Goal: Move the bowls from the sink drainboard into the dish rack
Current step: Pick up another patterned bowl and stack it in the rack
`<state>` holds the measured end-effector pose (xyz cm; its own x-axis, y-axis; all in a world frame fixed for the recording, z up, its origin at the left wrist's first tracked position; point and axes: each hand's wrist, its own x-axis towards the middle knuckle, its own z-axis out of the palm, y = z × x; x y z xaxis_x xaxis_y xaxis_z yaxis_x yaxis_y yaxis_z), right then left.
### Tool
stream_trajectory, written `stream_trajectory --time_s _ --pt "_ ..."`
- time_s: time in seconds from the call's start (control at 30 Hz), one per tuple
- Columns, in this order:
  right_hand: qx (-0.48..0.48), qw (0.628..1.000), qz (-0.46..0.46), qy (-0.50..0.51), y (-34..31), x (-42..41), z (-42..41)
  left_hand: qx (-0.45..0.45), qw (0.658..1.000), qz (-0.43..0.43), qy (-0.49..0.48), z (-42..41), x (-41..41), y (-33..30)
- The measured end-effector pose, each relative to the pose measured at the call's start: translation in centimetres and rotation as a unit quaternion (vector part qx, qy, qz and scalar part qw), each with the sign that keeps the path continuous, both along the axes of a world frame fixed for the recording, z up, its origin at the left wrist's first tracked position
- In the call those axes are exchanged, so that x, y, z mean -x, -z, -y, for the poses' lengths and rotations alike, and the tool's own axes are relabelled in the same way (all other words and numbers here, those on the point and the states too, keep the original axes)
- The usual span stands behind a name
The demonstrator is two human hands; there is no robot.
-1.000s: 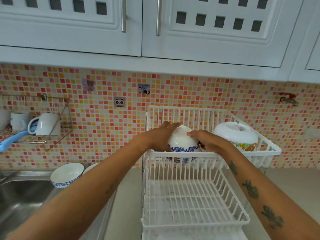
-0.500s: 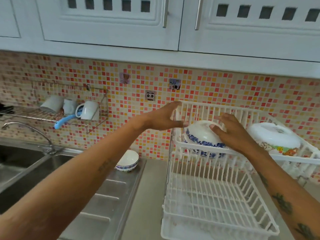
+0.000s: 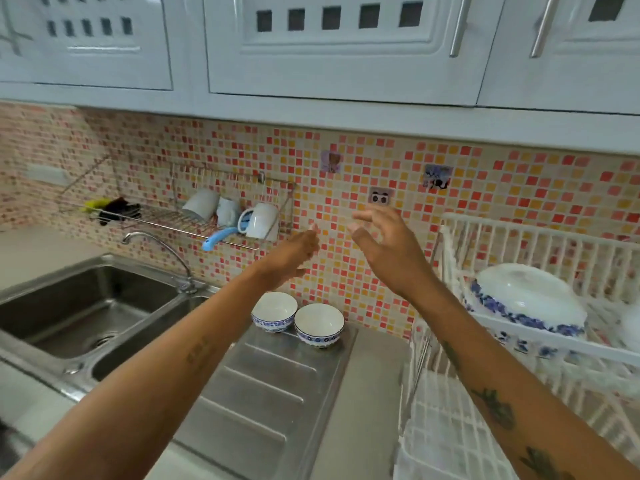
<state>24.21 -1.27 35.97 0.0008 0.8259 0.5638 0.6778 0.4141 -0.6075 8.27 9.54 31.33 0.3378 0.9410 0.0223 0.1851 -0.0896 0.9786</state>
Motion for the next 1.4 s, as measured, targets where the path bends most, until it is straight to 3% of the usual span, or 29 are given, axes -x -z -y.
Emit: stream_trajectory --time_s 0.23,0.47,0.7,0.9,1.1,1.4 --pt "0.219 0.971 -0.086 -0.040 7.7 6.6 -9.0 0.137 0.986 0.043 -0.088 -5.6 4.9 6.2" --pt "0.340 0.929 -0.128 0.070 17.2 5.4 -15.5 0.253 0.962 0.051 -0.088 -10.2 6.7 13.8" --pt "0.397 0.875 -0.229 0.156 23.1 3.2 -20.1 0.331 0.939 0.064 -0.073 -13.4 5.2 20.3" --pt "0.437 0.799 -0.388 0.142 27.9 1.7 -22.0 0.371 0.925 0.076 -0.041 -15.4 3.5 24.3" --pt "0.422 0.769 -0.450 0.167 32.5 -1.5 -25.4 0.420 0.898 0.128 -0.041 -17.3 1.8 25.8" --pt "0.433 0.750 -0.460 0.195 32.4 -0.8 -26.6 0.453 0.873 0.178 -0.027 -19.1 0.0 27.0"
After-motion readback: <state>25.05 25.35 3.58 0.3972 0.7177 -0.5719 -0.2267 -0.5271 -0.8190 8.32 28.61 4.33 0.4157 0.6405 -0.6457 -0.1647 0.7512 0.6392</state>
